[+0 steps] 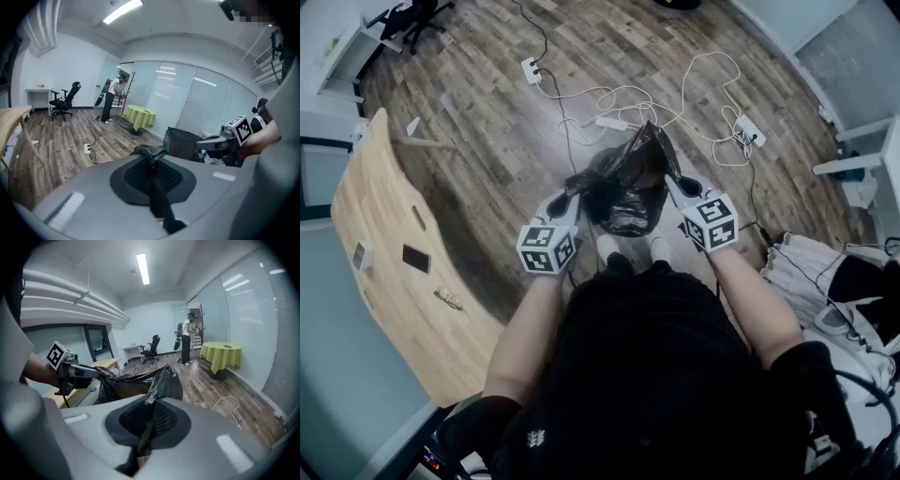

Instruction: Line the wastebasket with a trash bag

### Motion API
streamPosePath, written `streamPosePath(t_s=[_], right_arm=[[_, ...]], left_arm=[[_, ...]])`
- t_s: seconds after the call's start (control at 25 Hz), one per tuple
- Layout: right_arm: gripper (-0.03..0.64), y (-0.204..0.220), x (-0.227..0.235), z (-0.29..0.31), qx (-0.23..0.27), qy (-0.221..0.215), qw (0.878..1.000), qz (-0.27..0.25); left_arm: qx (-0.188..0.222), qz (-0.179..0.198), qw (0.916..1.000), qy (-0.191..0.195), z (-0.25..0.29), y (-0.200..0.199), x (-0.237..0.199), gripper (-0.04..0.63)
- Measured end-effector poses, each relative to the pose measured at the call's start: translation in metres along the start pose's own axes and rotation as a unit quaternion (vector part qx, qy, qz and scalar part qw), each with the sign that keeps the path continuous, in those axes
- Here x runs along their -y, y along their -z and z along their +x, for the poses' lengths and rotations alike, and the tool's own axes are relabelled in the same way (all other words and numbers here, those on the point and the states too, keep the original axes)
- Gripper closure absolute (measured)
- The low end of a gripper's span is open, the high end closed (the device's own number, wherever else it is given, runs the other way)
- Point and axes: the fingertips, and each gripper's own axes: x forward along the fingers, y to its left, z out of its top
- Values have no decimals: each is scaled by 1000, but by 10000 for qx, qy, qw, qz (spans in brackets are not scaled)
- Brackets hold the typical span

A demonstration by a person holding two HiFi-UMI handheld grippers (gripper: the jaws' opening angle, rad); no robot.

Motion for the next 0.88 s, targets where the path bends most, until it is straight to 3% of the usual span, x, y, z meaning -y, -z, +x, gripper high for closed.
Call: streamPosePath(t_s=[0.32,0.56,0.88], right_arm=[[615,2,-9,16,-136,34,9999,8],[615,12,-9,39,-61,114,9991,409],[615,41,-1,91,-39,252,9995,205]], left_arm=[[-110,-35,9999,125,1,10,-17,592],[-257,-186,9993,194,14,31,-42,592],[-276,-117,9991,313,63,68,-81,592]])
